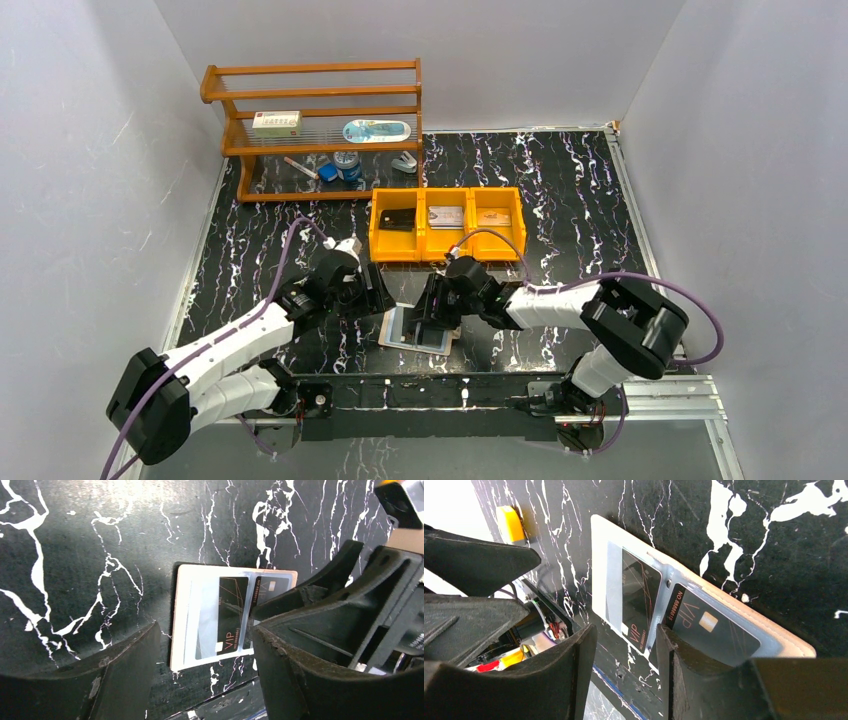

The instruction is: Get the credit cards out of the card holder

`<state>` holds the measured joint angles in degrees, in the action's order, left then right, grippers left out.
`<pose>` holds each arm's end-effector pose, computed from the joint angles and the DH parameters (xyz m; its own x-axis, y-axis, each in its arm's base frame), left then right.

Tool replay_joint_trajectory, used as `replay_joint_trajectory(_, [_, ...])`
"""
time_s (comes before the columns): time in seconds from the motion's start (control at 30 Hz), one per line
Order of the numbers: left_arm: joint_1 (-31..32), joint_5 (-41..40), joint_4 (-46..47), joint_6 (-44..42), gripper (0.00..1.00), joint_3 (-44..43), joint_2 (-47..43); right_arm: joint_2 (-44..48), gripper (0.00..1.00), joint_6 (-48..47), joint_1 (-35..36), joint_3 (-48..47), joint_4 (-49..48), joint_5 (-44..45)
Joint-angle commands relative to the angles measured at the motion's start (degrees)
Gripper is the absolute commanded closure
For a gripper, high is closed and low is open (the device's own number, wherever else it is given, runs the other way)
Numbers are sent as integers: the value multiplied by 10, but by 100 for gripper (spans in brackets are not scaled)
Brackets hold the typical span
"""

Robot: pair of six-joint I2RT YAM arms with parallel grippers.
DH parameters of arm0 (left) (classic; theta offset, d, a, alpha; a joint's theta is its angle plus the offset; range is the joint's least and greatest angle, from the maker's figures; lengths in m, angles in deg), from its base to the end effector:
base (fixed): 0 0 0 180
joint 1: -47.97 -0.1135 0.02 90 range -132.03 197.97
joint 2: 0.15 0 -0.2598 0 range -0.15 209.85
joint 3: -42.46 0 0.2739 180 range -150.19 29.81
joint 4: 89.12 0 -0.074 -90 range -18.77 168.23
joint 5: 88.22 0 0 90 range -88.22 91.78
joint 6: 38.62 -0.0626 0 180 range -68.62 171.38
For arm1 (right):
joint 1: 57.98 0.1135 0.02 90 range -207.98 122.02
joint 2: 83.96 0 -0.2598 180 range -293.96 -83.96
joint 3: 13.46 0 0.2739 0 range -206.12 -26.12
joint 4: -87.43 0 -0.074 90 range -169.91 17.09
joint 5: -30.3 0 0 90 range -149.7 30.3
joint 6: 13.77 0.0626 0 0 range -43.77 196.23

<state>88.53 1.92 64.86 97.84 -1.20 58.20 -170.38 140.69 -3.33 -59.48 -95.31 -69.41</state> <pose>0.1915 -0.1641 0.1761 -0.8137 -0.2577 -0.5210 0.0897 0.8299 -0.5506 0.1764 0.2669 0.1124 -0.9475 0.2014 -0.2483 -0.0610 0.6486 0.7587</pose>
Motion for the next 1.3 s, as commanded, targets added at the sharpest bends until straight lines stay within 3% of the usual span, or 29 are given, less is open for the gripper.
replay_joint_trajectory(0.0, [-2,54,32,-27,38,9,-4,-16,46,-1,1,-21,-36,-13])
replay_joint_trajectory(0.23, [-2,142,82,-52,47,9,38,-43,52,5,1,-12,-55,-21])
replay_joint_trajectory(0.5, [-2,187,90,-65,50,0,112,-49,55,15,0,-15,-17,7])
replay_joint_trajectory(0.97, [-1,184,78,-76,64,19,170,-50,64,30,1,-14,-32,1])
replay_joint_trajectory(1.17, [-1,170,75,-68,65,35,153,-39,79,24,1,-14,-33,-1])
replay_joint_trajectory(1.27, [-1,157,68,-64,65,36,143,-34,80,19,1,-19,-16,4])
